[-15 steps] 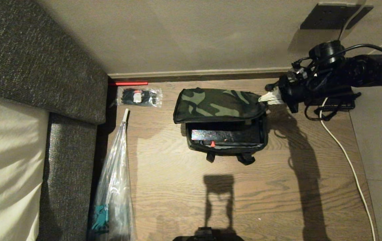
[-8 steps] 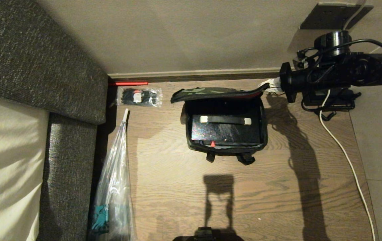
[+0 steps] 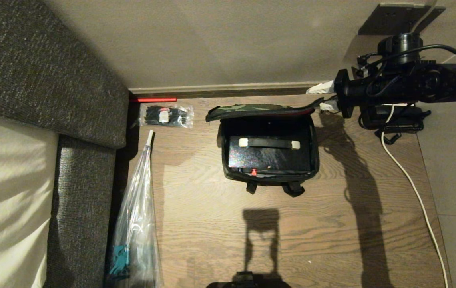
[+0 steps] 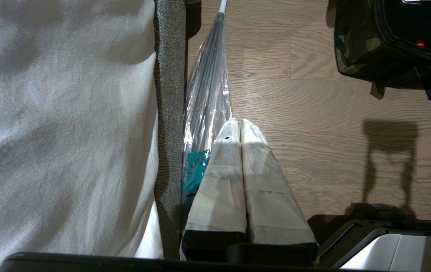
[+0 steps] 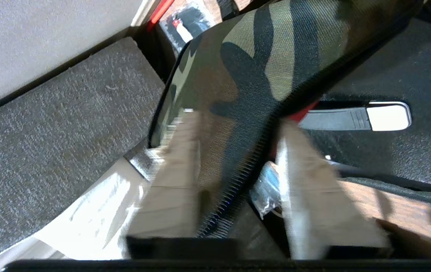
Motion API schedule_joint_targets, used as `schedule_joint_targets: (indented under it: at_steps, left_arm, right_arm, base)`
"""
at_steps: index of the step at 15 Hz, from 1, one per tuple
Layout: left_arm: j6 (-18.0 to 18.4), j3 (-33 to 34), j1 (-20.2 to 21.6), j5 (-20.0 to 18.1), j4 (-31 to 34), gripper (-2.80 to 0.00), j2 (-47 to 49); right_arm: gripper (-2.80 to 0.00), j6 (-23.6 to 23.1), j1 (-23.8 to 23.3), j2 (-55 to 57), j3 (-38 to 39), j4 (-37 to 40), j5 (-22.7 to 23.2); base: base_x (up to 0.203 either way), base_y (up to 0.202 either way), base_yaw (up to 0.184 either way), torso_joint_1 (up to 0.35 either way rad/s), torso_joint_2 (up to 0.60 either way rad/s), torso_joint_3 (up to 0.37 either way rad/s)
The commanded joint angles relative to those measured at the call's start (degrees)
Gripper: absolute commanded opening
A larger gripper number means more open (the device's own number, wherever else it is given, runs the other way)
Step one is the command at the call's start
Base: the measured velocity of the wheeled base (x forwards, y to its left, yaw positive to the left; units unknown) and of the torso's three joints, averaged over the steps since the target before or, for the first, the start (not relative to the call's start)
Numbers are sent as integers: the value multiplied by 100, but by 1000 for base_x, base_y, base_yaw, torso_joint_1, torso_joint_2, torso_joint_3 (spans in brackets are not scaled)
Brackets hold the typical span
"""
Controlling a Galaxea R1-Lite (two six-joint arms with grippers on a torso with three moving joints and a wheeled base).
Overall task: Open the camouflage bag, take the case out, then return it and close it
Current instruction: Open the top of the storage box
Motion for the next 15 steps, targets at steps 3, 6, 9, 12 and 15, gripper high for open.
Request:
schedule_joint_targets:
  at_steps: [3,6,9,12,15]
  left_arm:
    - [-2,1,1,-2,2,-280,-9]
    - [-2,1,1,-3,2,-280,-9]
    - [-2,1,1,-3,2,-280,-9]
    - [-2,1,1,5,2,-280,-7]
    - [-2,1,1,0,2,-280,-9]
  right_arm:
    - [0,106,-6,-23,-5,-212,-98]
    - [0,327,-6,-75,-5,-408,-125]
    - [0,656,-13,-77,-5,-800,-339]
    - [0,893,-6,56,-4,-1321,-915]
    - [0,915,-6,43,-3,-1364,-942]
  base:
    - [0,0,0,0,0,0]
    - [0,0,0,0,0,0]
    - [0,0,0,0,0,0]
    - [0,0,0,0,0,0]
    - [0,0,0,0,0,0]
